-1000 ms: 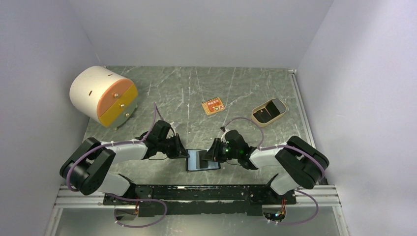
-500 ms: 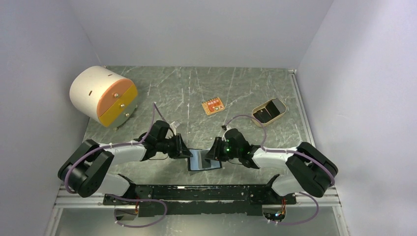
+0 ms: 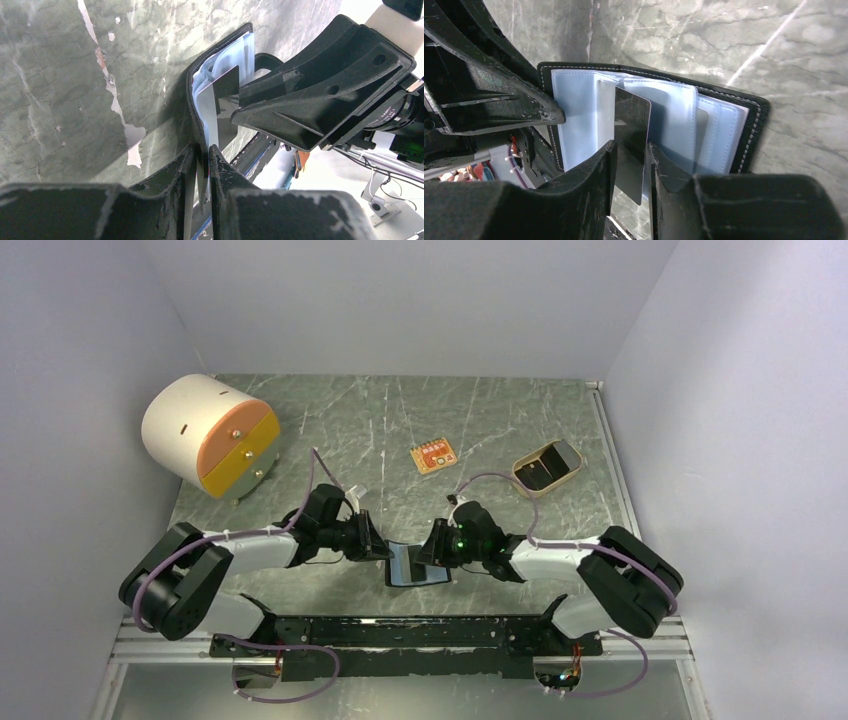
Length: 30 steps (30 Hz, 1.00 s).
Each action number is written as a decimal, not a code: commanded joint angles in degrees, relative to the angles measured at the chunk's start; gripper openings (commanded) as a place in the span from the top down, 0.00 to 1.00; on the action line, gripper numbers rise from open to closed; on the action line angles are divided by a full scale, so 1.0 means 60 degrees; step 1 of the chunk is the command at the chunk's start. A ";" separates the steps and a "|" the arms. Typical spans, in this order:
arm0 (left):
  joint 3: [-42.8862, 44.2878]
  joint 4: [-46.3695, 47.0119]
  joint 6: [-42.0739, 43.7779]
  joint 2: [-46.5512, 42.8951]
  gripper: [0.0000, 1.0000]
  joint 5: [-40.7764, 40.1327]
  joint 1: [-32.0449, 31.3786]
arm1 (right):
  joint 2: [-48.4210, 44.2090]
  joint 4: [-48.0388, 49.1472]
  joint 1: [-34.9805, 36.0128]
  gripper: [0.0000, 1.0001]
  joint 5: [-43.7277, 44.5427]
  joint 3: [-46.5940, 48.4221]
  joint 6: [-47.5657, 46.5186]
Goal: Put the credit cards into the card holder
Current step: Insert the credit card into the card holder.
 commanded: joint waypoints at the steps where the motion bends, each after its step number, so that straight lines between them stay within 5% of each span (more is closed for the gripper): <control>1: -0.0076 0.0460 -0.0066 0.0107 0.80 0.0286 0.0048 | 0.0549 0.0287 0.0302 0.68 -0.0142 0.0142 0.0032; 30: -0.0043 0.0423 0.0077 0.0141 0.73 0.0273 0.0055 | 0.1442 0.2204 0.0505 0.63 -0.1143 0.0256 0.0524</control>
